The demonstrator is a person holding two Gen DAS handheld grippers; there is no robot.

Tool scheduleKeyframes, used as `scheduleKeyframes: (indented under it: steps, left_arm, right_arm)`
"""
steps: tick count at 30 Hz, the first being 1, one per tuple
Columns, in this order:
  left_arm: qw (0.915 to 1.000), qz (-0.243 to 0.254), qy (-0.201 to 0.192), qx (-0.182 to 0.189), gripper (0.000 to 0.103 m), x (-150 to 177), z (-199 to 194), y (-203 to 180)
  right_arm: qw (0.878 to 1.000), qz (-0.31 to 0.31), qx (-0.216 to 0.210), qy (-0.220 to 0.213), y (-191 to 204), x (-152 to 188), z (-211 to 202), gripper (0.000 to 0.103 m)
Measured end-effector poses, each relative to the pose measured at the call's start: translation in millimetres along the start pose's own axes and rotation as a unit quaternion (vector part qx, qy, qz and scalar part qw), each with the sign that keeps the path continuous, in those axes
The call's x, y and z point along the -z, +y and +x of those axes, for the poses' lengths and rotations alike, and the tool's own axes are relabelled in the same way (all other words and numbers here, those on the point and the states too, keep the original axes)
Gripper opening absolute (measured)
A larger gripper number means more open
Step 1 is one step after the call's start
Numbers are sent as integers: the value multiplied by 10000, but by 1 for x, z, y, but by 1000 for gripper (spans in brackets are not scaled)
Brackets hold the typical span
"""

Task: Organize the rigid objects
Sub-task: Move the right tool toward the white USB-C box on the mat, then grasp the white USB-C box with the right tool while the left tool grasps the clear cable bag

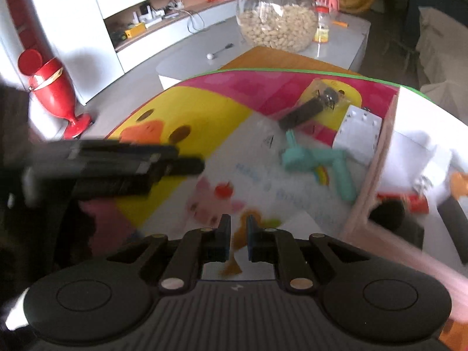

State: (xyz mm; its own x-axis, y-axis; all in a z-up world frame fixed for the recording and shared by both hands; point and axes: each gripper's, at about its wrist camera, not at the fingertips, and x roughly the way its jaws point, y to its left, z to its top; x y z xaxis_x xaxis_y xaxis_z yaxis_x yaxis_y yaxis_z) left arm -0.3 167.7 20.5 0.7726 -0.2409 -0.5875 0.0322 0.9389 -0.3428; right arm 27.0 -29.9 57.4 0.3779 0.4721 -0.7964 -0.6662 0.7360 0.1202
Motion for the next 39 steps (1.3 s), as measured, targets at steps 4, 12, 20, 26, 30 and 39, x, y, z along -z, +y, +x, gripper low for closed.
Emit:
scheduleKeyframes:
  steps: [4,12,20,26,30,39]
  left_arm:
    - [9992,329,-188,153,49,1,-3,-10]
    - [9817,1901,-59,125,49,-1,13,-64]
    - [9937,1106,-143,-57,47,-66,70,-61]
    - [9854,1487,411,-722,47,-92,136,-69]
    - [9809,1698,640,-701,53,-87,162,-72]
    - [9773,2051,435,-310,27,-68,142,-64]
  right_arm:
    - [9991,250,169,-307,-7,34,-20,17]
    - [9907,1034,115,-883,-39,96,-63,41]
    - [9747,1226,794,-1690,-62,130,-98,56]
    - [9664,1815,847,-1609,-90,145,-82,59]
    - [9607,2044,722,-1736,-98,153,-82,61]
    - [9566,2174,689,-1816,-100,157,-79,67]
